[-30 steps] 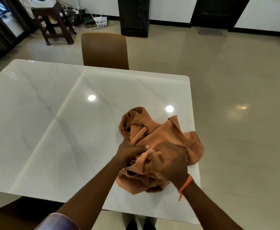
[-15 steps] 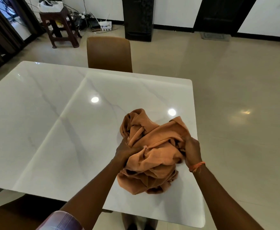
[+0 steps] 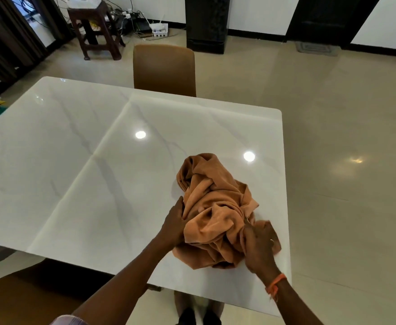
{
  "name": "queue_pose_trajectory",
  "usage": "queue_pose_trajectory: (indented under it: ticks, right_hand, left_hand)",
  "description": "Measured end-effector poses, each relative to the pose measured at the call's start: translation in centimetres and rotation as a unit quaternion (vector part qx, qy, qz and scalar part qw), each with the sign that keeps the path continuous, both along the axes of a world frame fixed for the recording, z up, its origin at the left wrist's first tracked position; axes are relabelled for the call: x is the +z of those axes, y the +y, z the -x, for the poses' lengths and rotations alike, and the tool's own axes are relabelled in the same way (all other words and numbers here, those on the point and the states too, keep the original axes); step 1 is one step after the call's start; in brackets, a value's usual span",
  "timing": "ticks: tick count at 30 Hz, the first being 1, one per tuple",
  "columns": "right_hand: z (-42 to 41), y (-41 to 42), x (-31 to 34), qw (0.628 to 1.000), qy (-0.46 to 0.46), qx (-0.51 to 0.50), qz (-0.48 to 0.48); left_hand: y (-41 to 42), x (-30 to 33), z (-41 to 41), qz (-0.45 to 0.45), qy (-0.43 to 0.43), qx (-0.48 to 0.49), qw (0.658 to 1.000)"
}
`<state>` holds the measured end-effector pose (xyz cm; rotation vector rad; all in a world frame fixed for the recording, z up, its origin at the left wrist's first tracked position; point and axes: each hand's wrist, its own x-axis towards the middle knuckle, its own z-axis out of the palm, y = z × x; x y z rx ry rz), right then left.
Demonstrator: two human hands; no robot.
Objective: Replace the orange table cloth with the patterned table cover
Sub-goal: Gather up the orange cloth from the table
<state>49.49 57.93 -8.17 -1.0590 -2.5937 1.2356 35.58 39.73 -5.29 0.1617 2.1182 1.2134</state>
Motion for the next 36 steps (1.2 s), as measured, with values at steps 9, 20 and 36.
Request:
queue_pose_trajectory:
  ticks: [9,20,36]
  right_hand:
    - [0.0,0.4,-1.1,0.986,-0.007,0.020,0.163]
    - [1.7,1.6,-0.3,0.963,0.100,0.012,0.249]
    - [7.7,-1.1,1.9,0.980,-0.148,0.084,-0.102]
  left_hand:
    - [-1.1,-2.7,-2.7,0.084,-0.094,0.000,0.992]
    - [-0.5,-2.2,-4.6,0.085,0.013,-0.046,0.995]
    - [-6.1,0.8,1.5,0.179,-0.084,-0.013,0.980]
